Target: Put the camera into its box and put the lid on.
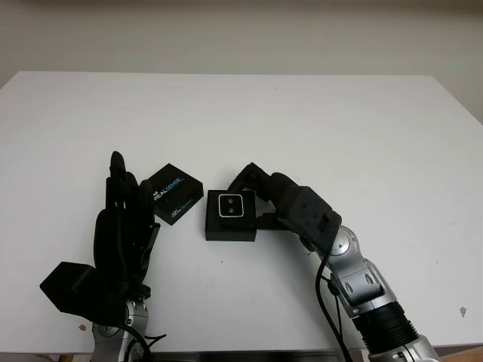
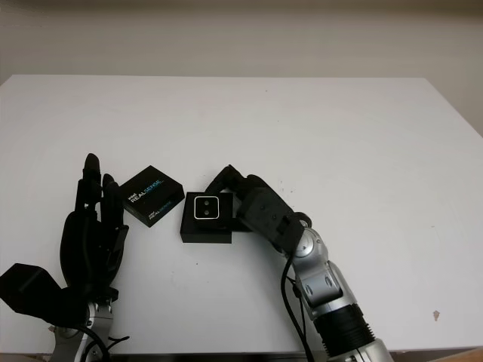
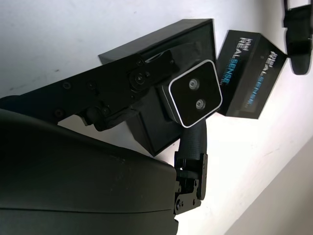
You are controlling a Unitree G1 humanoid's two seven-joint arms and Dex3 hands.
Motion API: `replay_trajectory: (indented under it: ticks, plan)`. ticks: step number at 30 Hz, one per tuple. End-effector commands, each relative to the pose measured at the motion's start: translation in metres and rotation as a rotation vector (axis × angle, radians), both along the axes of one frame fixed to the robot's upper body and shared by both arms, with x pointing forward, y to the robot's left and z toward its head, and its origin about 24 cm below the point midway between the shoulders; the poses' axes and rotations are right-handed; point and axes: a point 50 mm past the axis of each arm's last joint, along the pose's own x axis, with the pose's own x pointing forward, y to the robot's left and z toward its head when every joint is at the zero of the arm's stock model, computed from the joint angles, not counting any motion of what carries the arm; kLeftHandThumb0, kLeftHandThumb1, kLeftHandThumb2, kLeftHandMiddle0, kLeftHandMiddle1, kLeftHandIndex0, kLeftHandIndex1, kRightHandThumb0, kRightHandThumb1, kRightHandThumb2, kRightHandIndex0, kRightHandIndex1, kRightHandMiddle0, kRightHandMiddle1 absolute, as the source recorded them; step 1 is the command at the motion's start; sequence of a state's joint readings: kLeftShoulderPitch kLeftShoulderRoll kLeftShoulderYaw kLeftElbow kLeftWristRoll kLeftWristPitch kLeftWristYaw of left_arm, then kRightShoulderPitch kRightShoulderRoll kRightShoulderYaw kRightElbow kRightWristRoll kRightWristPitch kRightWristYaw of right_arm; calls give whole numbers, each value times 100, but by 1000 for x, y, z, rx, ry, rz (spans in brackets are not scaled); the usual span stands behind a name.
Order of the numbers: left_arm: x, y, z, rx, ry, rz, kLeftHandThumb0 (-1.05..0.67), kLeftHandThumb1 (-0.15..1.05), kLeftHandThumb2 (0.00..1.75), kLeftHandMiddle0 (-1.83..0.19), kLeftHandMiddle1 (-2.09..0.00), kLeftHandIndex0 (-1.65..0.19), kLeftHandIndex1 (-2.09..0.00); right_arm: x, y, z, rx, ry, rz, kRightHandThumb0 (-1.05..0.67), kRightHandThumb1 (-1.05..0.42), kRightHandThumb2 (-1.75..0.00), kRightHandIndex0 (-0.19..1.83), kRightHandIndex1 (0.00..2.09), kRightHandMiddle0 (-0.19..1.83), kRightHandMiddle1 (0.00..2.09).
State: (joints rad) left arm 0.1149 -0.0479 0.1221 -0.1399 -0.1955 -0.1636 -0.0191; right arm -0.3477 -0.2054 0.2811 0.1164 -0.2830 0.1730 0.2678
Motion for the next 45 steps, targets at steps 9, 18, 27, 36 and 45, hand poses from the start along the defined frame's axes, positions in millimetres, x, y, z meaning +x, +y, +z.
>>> replay_trajectory:
  ticks: [9,18,27,36,45]
  plan:
    - [0,2,1,11,-13,1,-56,105,46,4,-5,7,-6,-11,0,0,-67,-68,33,-49,-93,-5,-7,3,8,40]
    - [-1,3,0,12,-10,-1,-55,105,48,4,-5,8,-5,-12,0,6,-79,-125,30,-52,-90,-5,-12,4,12,20]
    - [-1,3,-1,5,-8,2,-56,105,47,4,-5,7,-5,-3,-6,23,-13,-189,-17,-56,-90,-5,-11,5,13,15]
    - [-1,2,-1,-6,-9,3,-55,105,46,4,-5,7,-5,11,-17,50,93,-272,-40,-62,-88,-5,-5,8,18,15]
    - [-1,2,-1,3,-4,10,-56,105,46,3,-6,7,-6,6,-21,79,58,-409,73,-78,-90,-7,-1,8,11,11]
